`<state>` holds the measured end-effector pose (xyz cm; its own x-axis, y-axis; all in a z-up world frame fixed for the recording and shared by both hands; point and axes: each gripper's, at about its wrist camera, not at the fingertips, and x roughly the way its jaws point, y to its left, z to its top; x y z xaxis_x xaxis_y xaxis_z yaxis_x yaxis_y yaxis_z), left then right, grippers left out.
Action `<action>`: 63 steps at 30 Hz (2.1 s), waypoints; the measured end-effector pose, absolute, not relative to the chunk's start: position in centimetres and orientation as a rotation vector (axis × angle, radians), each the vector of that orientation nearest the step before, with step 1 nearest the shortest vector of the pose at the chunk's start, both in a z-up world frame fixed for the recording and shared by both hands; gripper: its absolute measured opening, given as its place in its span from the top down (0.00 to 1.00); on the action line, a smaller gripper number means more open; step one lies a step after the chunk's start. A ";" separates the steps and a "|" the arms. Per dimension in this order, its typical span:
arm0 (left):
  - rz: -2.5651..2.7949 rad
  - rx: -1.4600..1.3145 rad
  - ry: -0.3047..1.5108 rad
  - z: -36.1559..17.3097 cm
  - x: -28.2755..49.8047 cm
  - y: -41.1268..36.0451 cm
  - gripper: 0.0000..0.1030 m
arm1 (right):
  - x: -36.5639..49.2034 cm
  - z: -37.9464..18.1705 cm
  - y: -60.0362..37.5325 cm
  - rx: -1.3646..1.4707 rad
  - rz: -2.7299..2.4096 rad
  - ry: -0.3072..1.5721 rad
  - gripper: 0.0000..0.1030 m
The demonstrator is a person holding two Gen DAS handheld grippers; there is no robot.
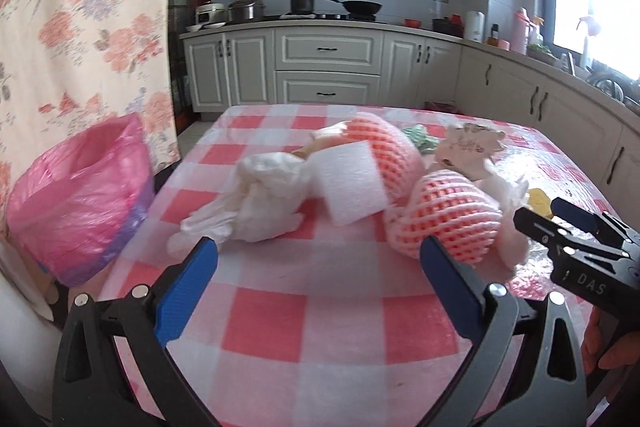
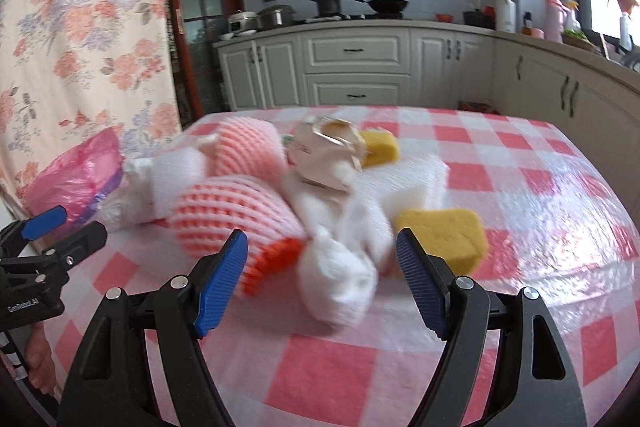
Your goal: Collect trash
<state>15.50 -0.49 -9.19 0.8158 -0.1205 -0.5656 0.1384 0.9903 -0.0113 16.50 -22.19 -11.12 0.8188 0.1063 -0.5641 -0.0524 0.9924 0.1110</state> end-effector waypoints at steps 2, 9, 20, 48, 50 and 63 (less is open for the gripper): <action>-0.152 0.041 0.594 -9.2 15.6 -1.6 0.05 | 16.6 -11.4 -22.7 0.094 0.075 0.626 0.32; -0.174 0.068 0.600 -9.7 15.8 -3.4 0.05 | 17.5 -12.5 -22.8 0.082 0.091 0.702 0.45; -0.199 0.071 0.602 -10.3 17.3 -4.7 0.05 | 18.0 -13.1 -22.5 0.077 0.128 0.749 0.77; -0.332 0.169 0.658 -12.3 20.8 -11.6 0.60 | 14.9 -11.3 -27.5 0.239 0.060 0.559 0.83; -0.341 0.172 0.650 -12.3 20.6 -11.6 0.66 | 14.9 -11.3 -27.5 0.238 0.058 0.558 0.83; -0.348 0.168 0.578 -10.7 17.1 -10.0 0.72 | 14.8 -11.2 -26.9 0.205 0.052 0.552 0.83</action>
<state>17.10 -10.03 -10.72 0.7817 -0.2738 -0.5604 0.3667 0.9285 0.0580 14.84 -26.90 -11.16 0.8507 0.1039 -0.5152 0.0063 0.9782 0.2076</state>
